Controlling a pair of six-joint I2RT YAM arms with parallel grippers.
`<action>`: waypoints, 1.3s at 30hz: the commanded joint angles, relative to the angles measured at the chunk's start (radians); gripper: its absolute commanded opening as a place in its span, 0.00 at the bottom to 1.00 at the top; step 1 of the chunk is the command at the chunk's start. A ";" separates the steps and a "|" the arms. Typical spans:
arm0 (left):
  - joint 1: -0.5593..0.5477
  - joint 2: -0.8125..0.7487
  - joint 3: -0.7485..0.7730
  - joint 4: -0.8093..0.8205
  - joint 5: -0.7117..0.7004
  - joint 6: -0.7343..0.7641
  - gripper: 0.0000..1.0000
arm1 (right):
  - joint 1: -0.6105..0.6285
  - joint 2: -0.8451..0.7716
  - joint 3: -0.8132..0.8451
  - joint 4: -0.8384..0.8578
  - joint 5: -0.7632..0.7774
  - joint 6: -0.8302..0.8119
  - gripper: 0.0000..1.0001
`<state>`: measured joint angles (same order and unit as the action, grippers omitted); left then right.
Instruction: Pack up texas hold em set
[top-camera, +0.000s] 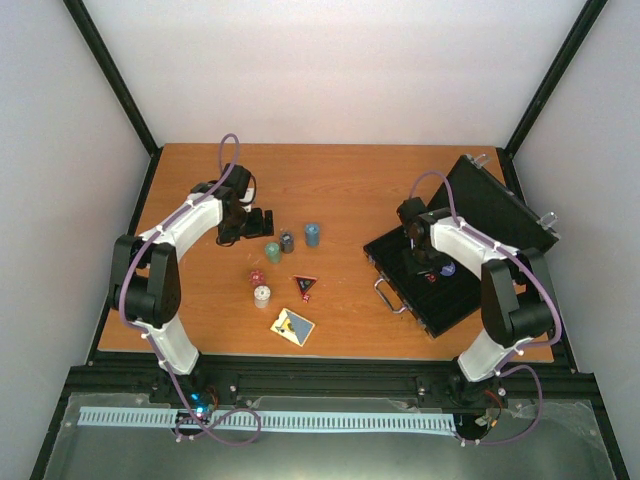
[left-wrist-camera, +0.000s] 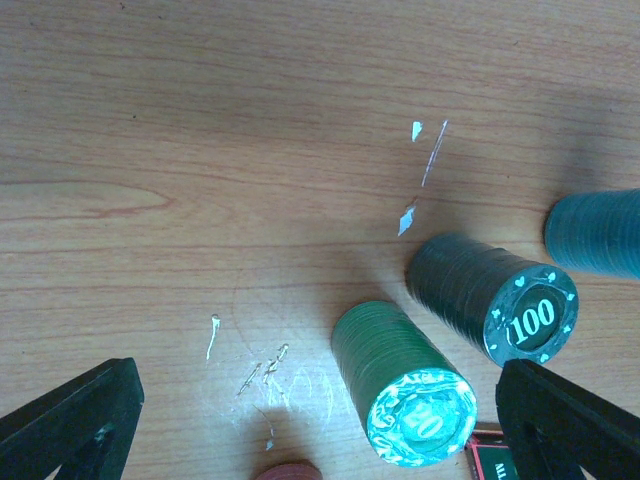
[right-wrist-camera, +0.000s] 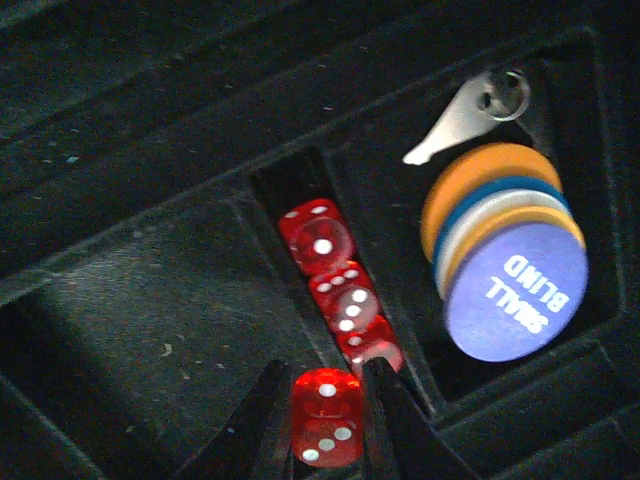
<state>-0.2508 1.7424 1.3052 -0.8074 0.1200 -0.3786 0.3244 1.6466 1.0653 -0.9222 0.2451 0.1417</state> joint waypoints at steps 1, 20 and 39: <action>-0.001 0.022 0.034 0.007 0.000 -0.010 1.00 | -0.003 0.031 0.040 0.021 -0.102 -0.017 0.03; 0.034 0.026 0.034 0.005 -0.031 -0.005 1.00 | 0.059 0.329 0.293 0.088 -0.267 -0.048 0.03; 0.059 0.048 0.040 0.008 0.000 -0.015 1.00 | 0.064 0.167 0.349 -0.033 -0.079 -0.006 0.03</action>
<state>-0.1970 1.7779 1.3125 -0.8078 0.1013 -0.3790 0.3950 1.8984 1.4502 -0.9051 0.0822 0.1104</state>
